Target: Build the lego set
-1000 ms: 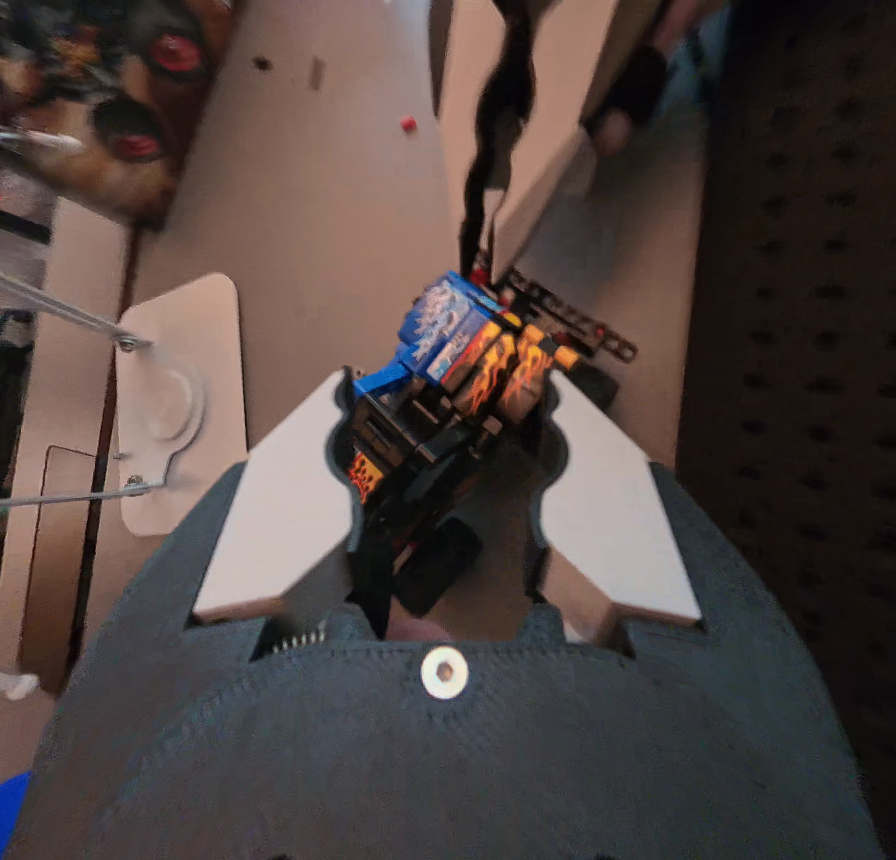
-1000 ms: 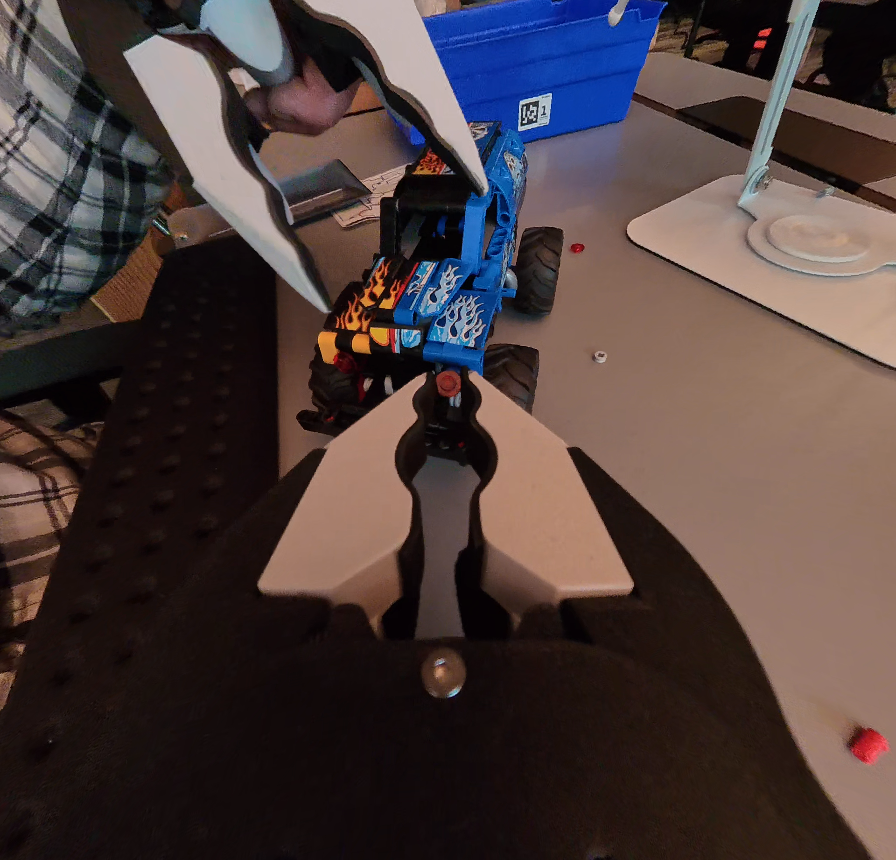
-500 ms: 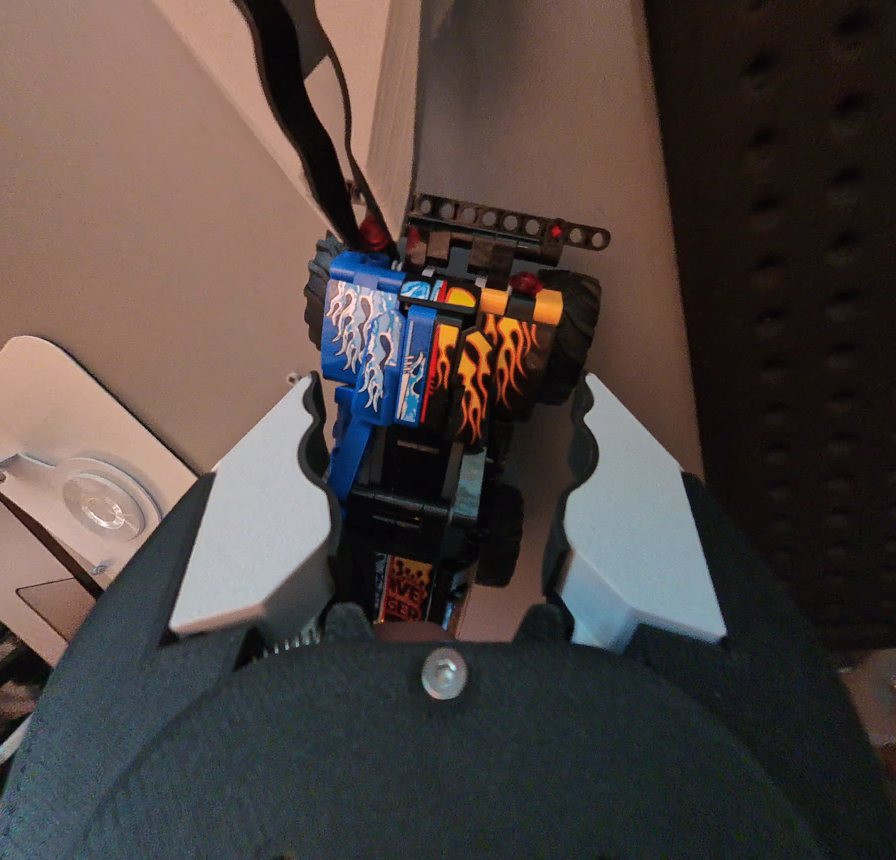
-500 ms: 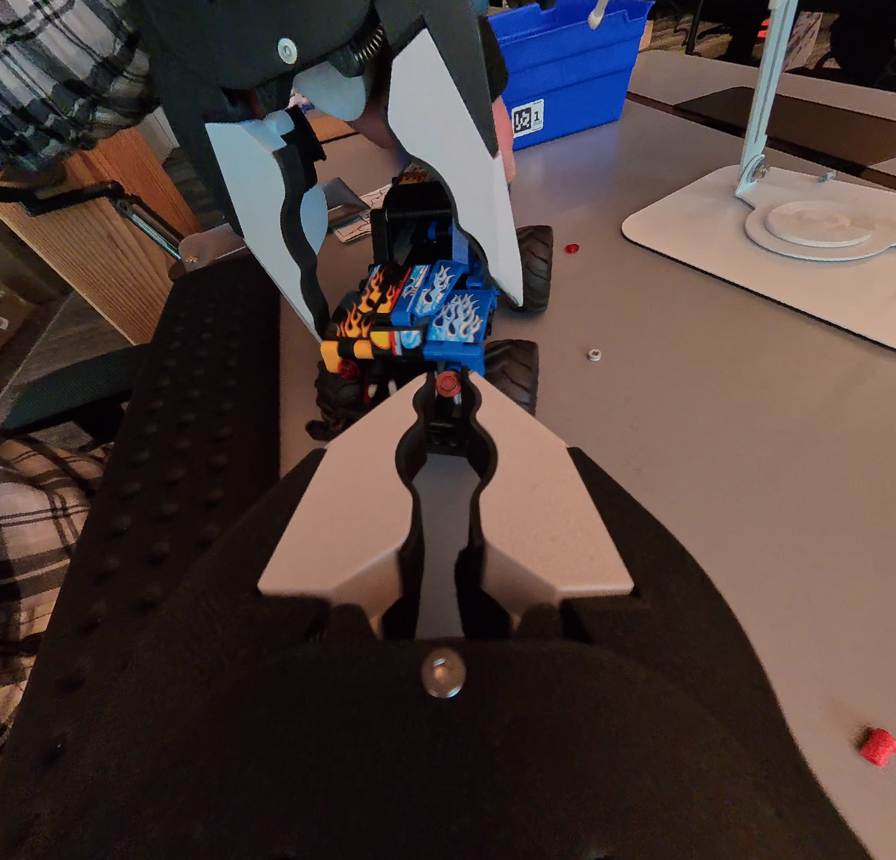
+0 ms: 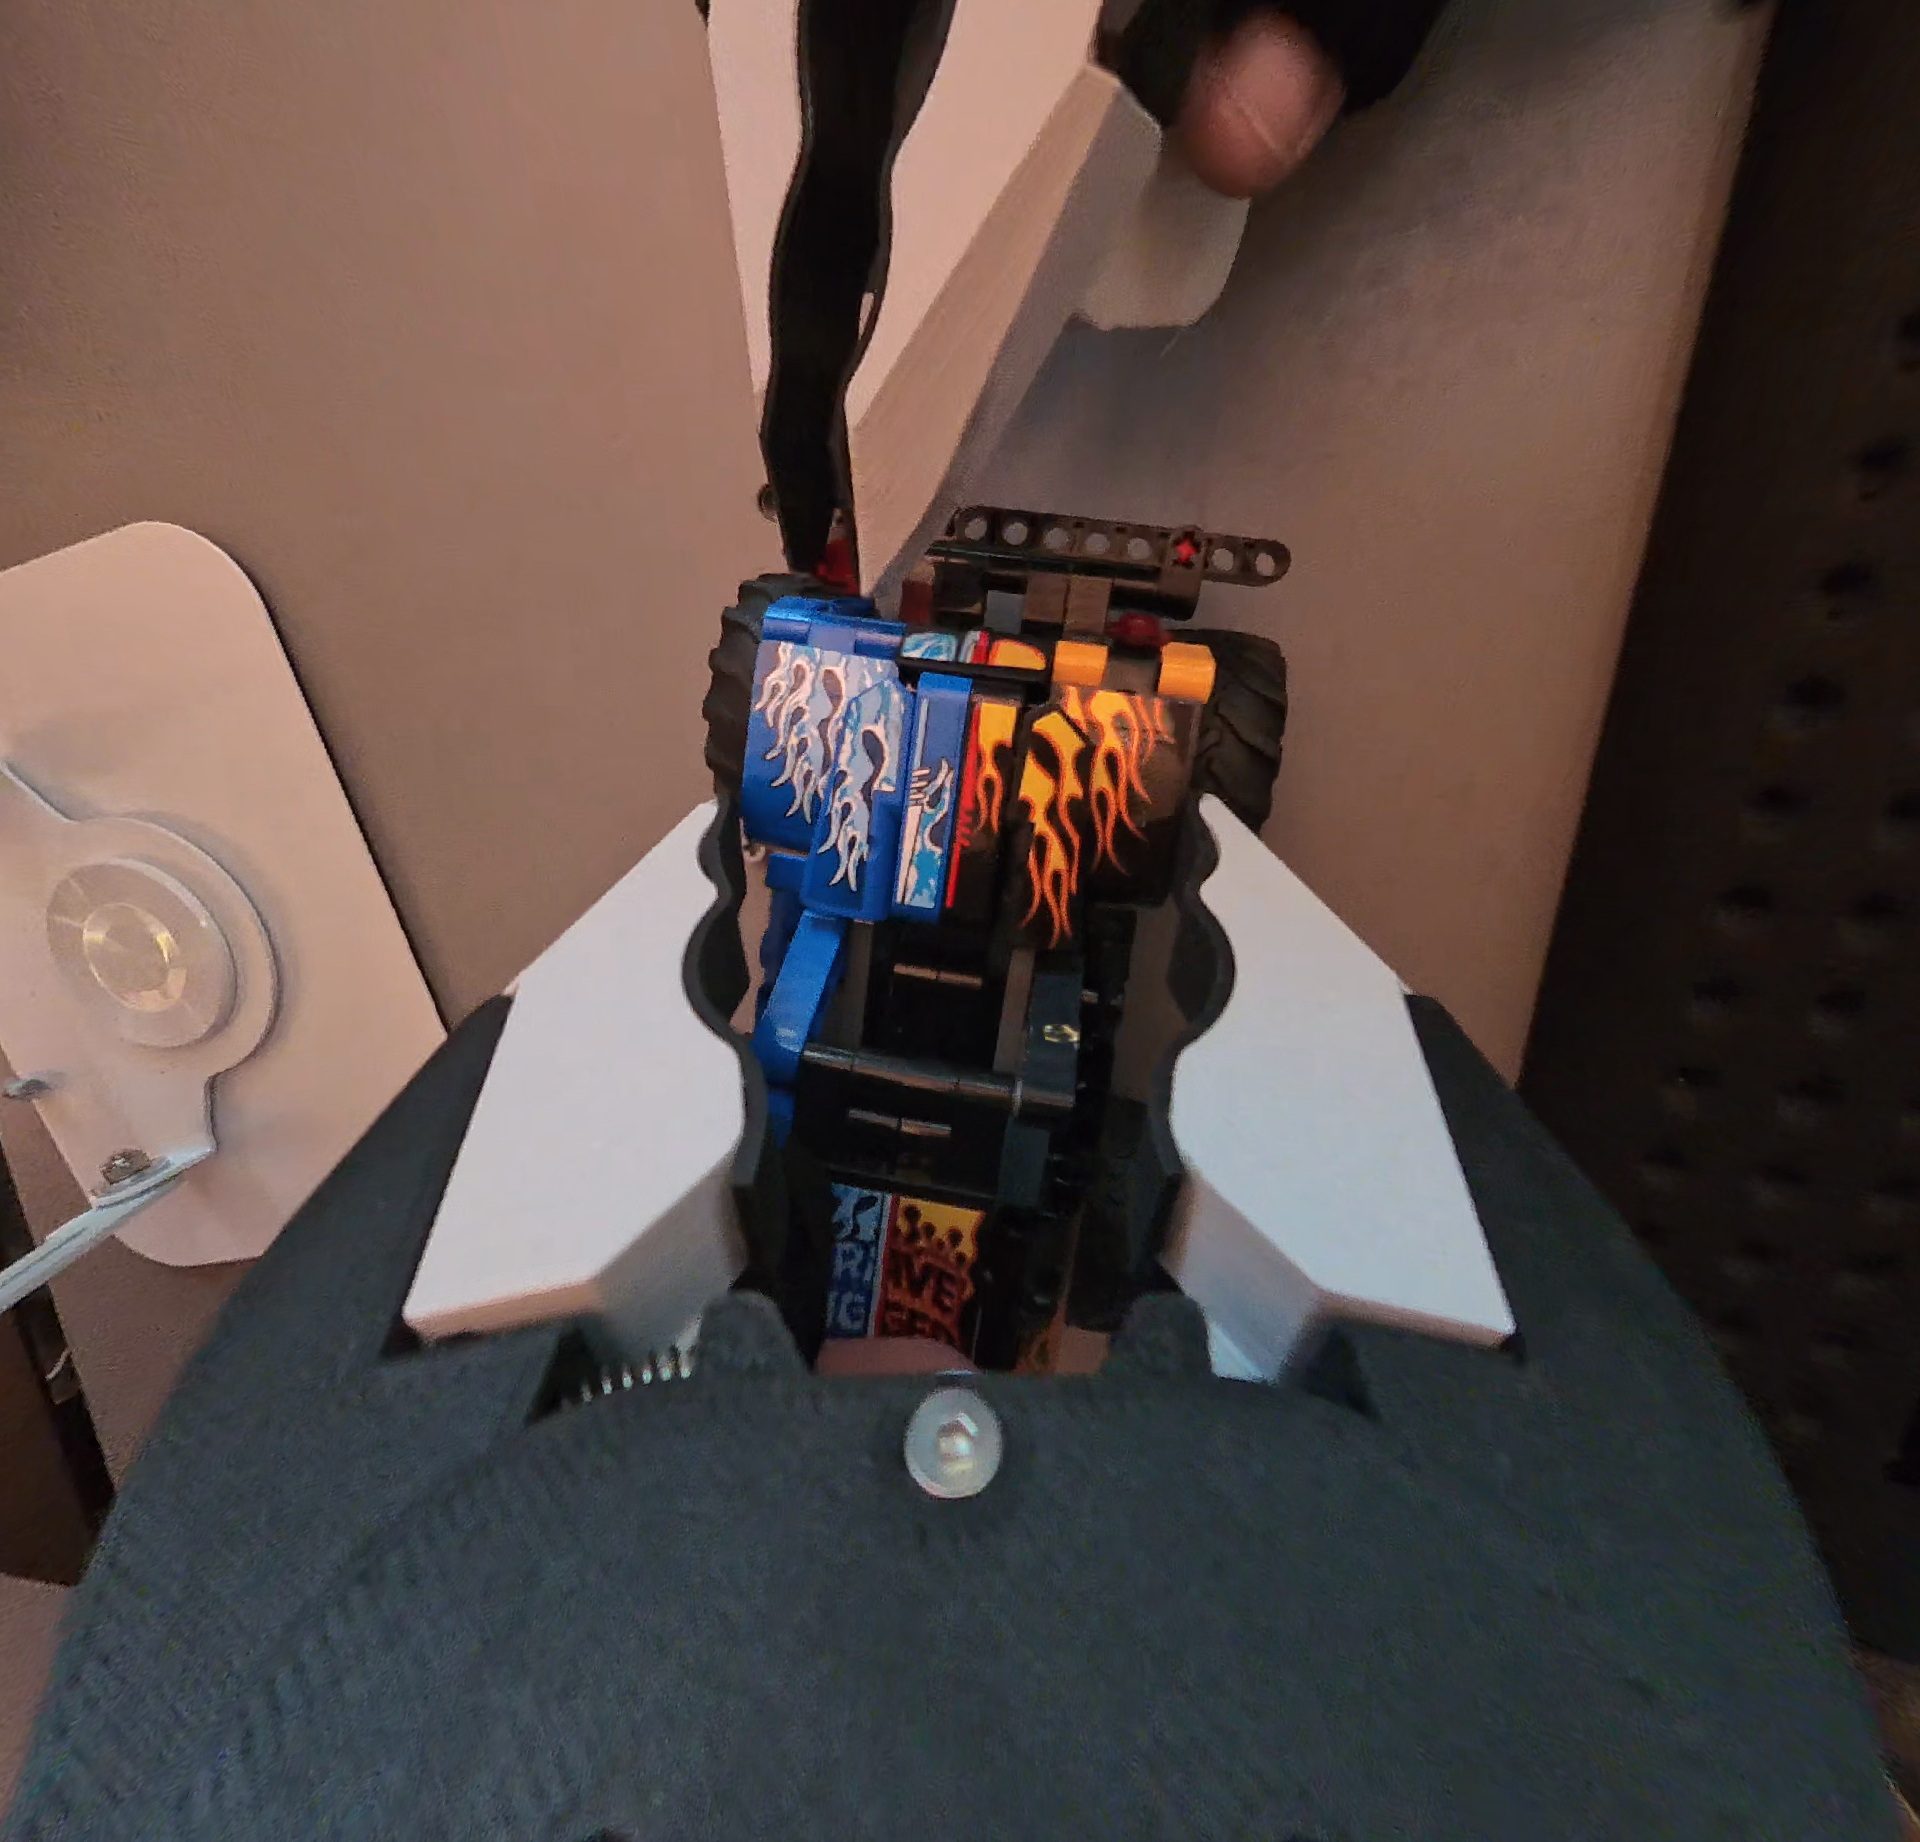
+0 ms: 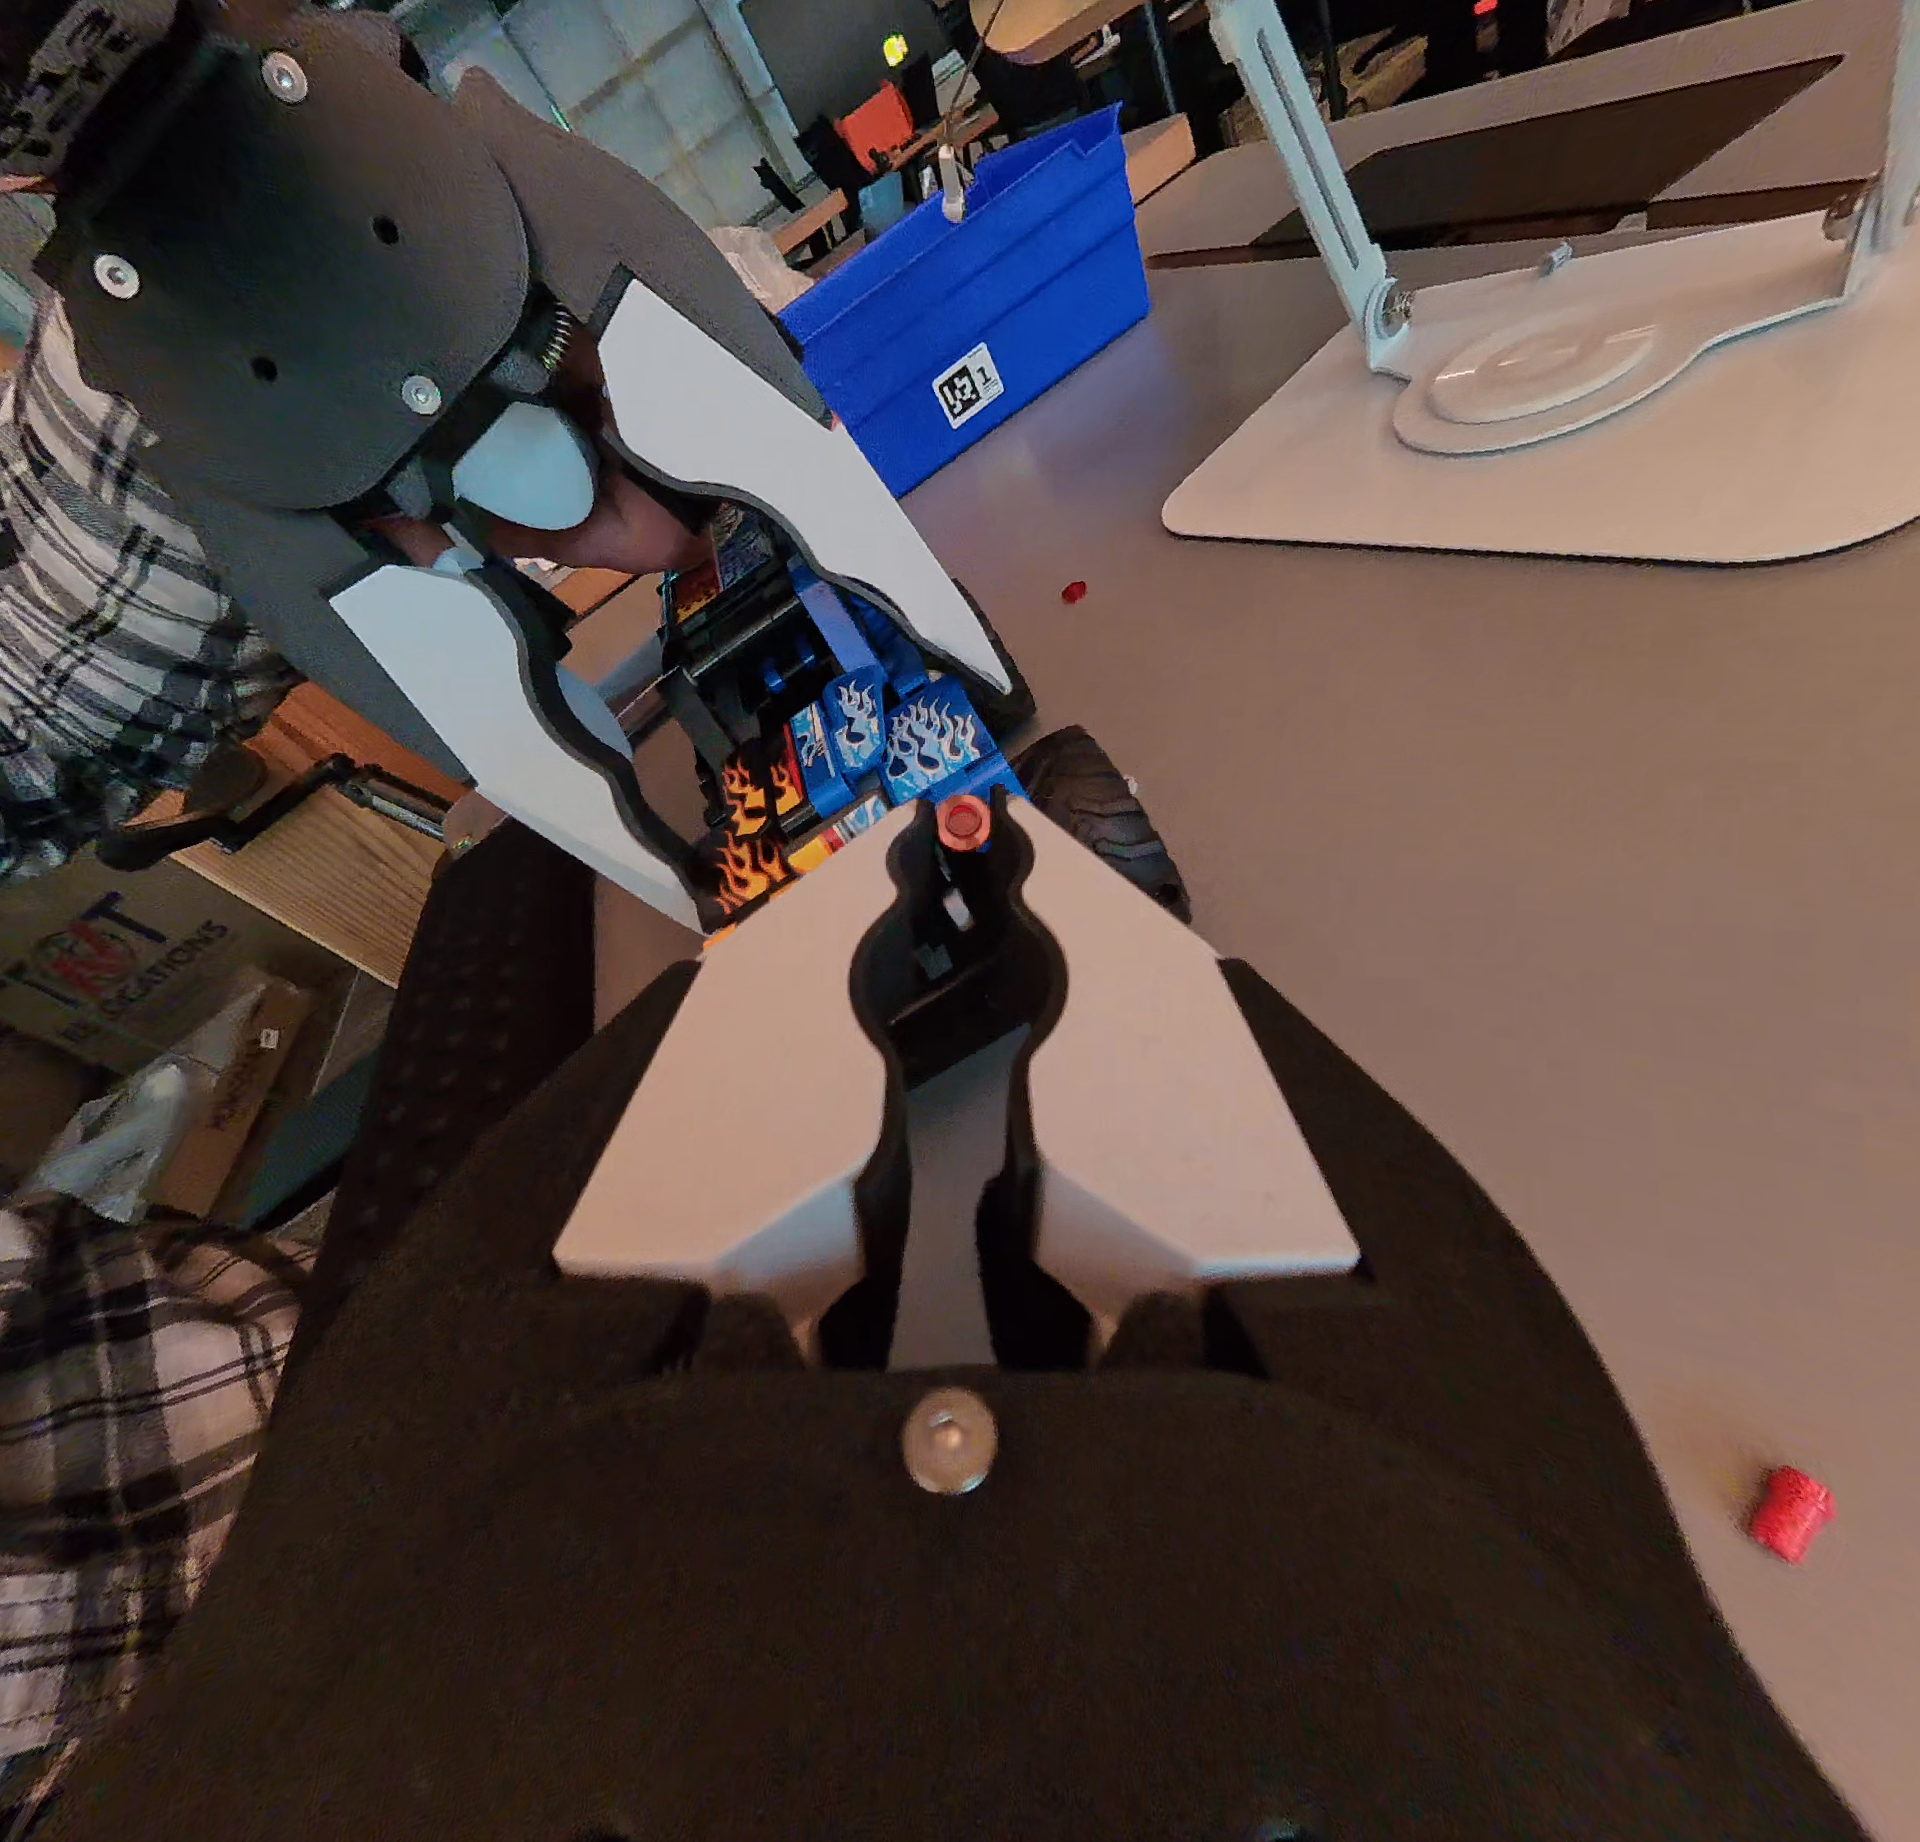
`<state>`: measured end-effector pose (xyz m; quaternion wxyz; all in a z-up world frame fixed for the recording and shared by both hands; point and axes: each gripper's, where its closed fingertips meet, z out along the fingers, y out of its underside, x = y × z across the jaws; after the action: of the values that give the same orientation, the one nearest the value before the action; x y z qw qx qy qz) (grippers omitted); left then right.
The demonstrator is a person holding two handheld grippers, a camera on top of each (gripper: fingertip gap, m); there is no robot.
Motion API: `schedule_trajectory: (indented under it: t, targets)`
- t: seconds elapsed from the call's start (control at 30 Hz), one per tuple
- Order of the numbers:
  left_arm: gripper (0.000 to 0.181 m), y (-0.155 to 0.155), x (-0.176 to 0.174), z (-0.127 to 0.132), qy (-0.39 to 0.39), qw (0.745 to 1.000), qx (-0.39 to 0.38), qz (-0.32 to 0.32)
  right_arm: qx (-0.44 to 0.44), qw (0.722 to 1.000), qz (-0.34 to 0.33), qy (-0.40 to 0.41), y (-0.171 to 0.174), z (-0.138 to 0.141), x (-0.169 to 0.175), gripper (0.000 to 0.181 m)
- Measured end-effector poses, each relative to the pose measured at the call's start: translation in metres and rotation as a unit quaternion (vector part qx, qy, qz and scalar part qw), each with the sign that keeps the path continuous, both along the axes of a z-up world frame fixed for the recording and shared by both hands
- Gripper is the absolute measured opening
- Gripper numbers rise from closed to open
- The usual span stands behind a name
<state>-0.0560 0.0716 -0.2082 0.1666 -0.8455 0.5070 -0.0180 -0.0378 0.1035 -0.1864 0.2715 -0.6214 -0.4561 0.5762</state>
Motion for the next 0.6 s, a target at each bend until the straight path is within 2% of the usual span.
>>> schedule_trajectory:
  t: [0.3,0.6]
  targets:
    - [0.080,0.003,0.003,0.002,-0.025,0.999,0.025,-0.019,-0.059,0.998,-0.006,0.015,0.007,0.003,-0.002,0.008]
    - [0.078,0.014,0.005,0.028,-0.107,0.990,0.092,0.029,-0.073,0.994,-0.005,0.075,0.015,0.029,0.004,0.008]
